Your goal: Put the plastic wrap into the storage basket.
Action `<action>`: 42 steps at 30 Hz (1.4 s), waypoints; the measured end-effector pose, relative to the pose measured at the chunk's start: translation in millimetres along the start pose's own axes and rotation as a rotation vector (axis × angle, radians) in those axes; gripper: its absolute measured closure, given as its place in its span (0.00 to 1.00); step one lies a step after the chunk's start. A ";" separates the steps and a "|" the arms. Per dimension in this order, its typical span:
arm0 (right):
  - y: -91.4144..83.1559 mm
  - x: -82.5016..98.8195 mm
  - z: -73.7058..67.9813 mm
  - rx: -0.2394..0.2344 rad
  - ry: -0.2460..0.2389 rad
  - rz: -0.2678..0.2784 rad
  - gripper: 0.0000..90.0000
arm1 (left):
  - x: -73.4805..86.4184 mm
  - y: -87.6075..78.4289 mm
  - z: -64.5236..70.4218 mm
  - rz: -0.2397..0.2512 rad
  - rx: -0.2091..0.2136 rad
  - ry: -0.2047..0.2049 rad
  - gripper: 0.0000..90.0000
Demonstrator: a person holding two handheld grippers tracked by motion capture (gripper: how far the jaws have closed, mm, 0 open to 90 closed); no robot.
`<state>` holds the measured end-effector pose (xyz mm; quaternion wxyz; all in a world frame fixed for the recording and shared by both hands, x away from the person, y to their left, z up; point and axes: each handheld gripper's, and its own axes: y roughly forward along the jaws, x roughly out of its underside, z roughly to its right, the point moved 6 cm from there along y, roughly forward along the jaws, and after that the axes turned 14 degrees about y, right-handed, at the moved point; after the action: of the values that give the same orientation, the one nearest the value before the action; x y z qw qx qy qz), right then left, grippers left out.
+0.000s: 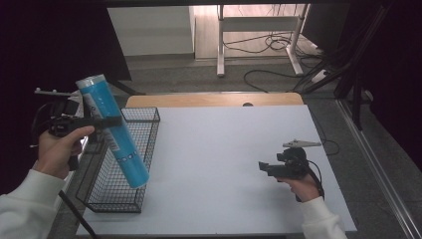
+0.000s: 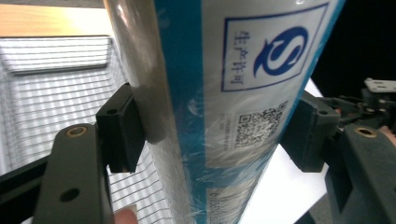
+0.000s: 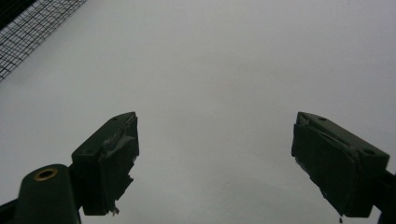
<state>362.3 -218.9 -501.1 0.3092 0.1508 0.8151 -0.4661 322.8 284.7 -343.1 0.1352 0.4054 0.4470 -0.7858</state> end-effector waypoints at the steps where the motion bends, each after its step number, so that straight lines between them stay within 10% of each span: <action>1: 0.1 0.0 -0.1 0.000 -0.001 0.002 0.17 | 2.2 -2.0 -3.8 -0.003 -0.009 -0.006 0.36; 17: 0.8 0.3 0.7 0.000 -0.004 0.003 0.17 | 24.9 -6.3 -40.0 -0.056 -0.105 -0.038 0.36; 42: -0.7 -0.2 2.4 0.014 -0.004 0.002 0.17 | 64.3 37.0 -52.7 -0.185 -0.096 -0.057 0.36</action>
<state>363.0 -221.3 -501.4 0.3103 0.1531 0.8110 -0.4718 330.5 316.3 -428.1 0.0940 0.3330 0.5155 -0.7839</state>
